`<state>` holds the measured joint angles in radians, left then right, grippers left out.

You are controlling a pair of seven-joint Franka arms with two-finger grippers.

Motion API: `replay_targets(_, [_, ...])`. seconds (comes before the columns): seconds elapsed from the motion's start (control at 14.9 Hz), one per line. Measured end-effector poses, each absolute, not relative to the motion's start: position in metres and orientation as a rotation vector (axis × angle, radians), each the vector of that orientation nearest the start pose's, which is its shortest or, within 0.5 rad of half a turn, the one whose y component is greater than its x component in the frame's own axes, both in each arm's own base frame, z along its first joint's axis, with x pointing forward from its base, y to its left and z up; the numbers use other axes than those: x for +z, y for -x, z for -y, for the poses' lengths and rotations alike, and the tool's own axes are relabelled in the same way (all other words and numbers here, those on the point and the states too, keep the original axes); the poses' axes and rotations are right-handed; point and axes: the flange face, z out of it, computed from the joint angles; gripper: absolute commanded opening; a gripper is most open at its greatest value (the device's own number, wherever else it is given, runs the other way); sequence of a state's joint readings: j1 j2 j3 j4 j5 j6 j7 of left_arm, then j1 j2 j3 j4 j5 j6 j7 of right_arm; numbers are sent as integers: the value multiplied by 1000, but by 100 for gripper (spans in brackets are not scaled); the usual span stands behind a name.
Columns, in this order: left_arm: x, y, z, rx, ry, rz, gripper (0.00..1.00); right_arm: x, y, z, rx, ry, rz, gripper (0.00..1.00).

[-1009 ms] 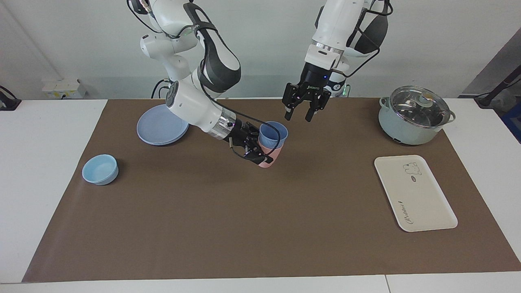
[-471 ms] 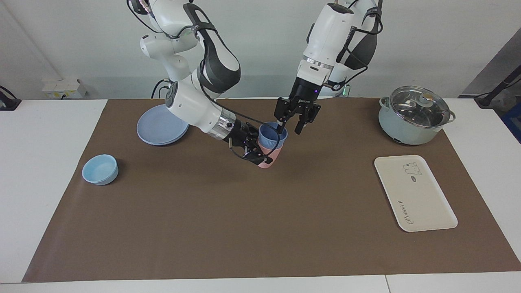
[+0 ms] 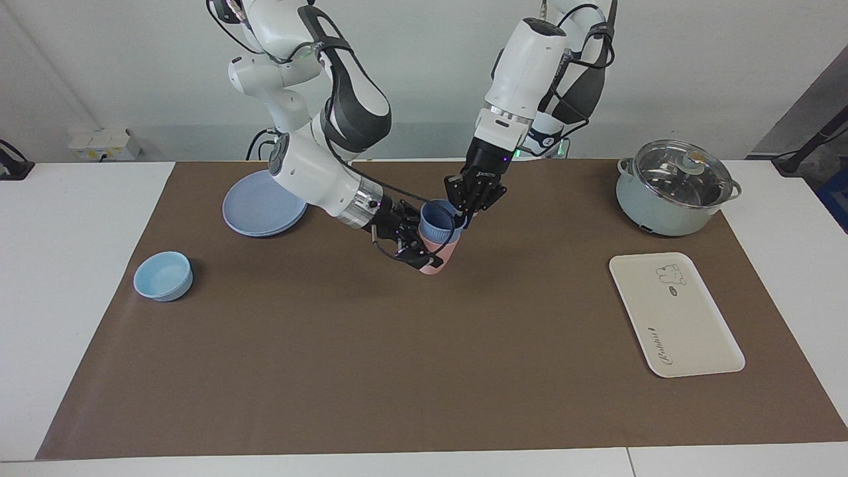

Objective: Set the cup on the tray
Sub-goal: 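Grasp the blue cup with the left gripper and pull it out, then carry the blue cup to the tray while the right gripper withdraws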

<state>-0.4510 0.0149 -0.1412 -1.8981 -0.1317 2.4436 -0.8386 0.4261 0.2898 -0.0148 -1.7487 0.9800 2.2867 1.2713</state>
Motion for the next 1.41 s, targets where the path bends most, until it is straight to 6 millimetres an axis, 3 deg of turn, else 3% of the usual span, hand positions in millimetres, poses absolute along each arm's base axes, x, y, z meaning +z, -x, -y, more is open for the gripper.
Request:
replay_targets(0.2, [562,-505,338,-567,3473,571,0,441,-603,-284,562,1787,-1569,0])
replay_targets(0.47, [617,-506,328,-486,3454,568,0,441,-604,-282,560,1784,-1571,0])
replay_targets(0.67, [658,-506,292,-414,3408,597,0,442,-608,-272,551,1769,-1584,0])
replay_targets(0.81, [669,-515,252,-407,3376,567,0,441,-616,-254,538,1745,-1607,0])
replay_targets(1.01, [663,-542,170,-410,3325,485,0,438,-629,-215,523,1696,-1657,0])
replay_targets(1.14, [644,-558,104,-398,3288,417,0,430,-636,-181,562,1671,-1699,0])
replay_targets(1.41, [580,-574,-44,-453,3241,328,0,395,-647,-93,627,1572,-1825,0])
